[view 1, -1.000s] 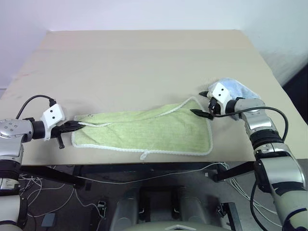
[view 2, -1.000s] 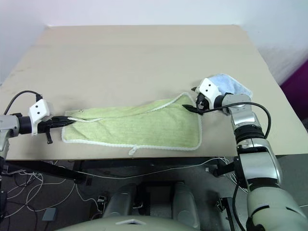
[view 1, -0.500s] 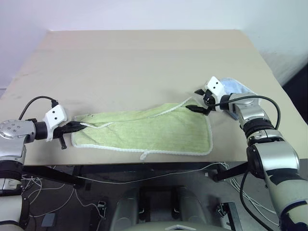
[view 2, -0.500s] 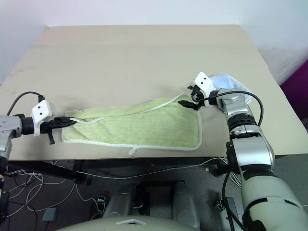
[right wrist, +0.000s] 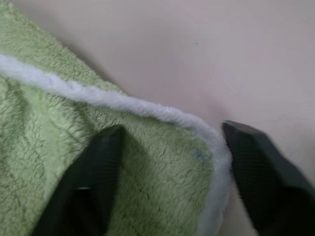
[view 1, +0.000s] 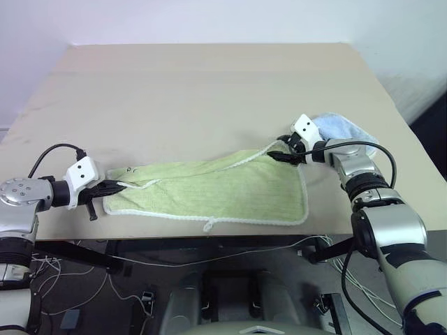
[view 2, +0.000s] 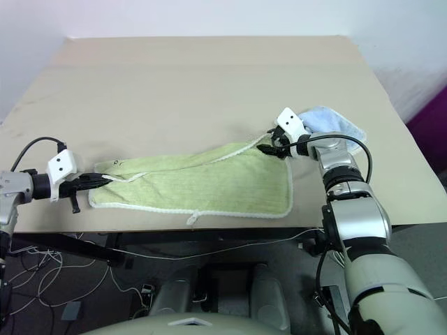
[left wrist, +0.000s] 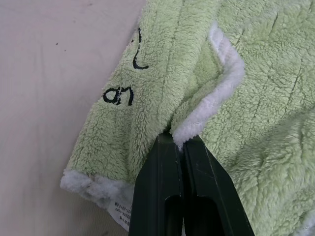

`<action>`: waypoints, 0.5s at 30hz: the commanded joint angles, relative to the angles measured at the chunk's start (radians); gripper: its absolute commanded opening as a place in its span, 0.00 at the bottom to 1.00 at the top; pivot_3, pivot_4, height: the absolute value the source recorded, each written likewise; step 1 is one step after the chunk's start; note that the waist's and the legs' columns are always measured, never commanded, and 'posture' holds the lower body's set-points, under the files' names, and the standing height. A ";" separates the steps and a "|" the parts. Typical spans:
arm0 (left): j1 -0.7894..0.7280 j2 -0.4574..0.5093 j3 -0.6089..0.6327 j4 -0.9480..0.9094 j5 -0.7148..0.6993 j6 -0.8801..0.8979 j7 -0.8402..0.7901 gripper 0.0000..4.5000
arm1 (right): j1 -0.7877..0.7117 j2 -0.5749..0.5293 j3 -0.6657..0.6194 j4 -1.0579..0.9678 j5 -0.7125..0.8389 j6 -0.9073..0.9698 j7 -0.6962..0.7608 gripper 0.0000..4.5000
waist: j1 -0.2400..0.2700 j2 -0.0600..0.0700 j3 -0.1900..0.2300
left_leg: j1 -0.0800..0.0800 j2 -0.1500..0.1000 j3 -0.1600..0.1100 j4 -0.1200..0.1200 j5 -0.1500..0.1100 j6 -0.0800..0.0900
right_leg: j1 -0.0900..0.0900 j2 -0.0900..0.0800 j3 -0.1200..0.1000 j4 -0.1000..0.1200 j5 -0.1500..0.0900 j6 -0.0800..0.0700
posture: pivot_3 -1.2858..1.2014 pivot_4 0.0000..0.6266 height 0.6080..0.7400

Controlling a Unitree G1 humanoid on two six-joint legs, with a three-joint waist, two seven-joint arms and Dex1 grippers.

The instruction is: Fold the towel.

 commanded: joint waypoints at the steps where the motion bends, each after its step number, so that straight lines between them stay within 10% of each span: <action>1: 0.009 0.010 0.023 -0.029 -0.008 0.007 0.004 0.00 | -0.034 -0.005 -0.024 -0.003 0.010 -0.012 -0.004 0.42 | 0.000 0.000 0.000 | 0.000 0.000 0.000 0.000 0.000 0.000 | 0.000 0.000 0.000 0.000 0.000 0.000 | 0.52 0.24 1.00; 6: 0.014 0.007 0.023 -0.037 -0.007 0.013 0.008 0.00 | -0.028 -0.017 -0.028 -0.009 0.008 -0.025 0.001 0.02 | 0.000 0.000 0.000 | 0.000 0.000 0.000 0.000 0.000 0.000 | 0.000 0.000 0.000 0.000 0.000 0.000 | 0.52 0.24 1.00; 15: 0.030 -0.002 0.024 -0.045 -0.011 0.016 0.026 0.00 | -0.014 -0.061 -0.045 -0.061 0.026 -0.054 0.039 0.00 | 0.000 0.000 0.000 | 0.000 0.000 0.000 0.000 0.000 0.000 | 0.000 0.000 0.000 0.000 0.000 0.000 | 0.52 0.24 1.00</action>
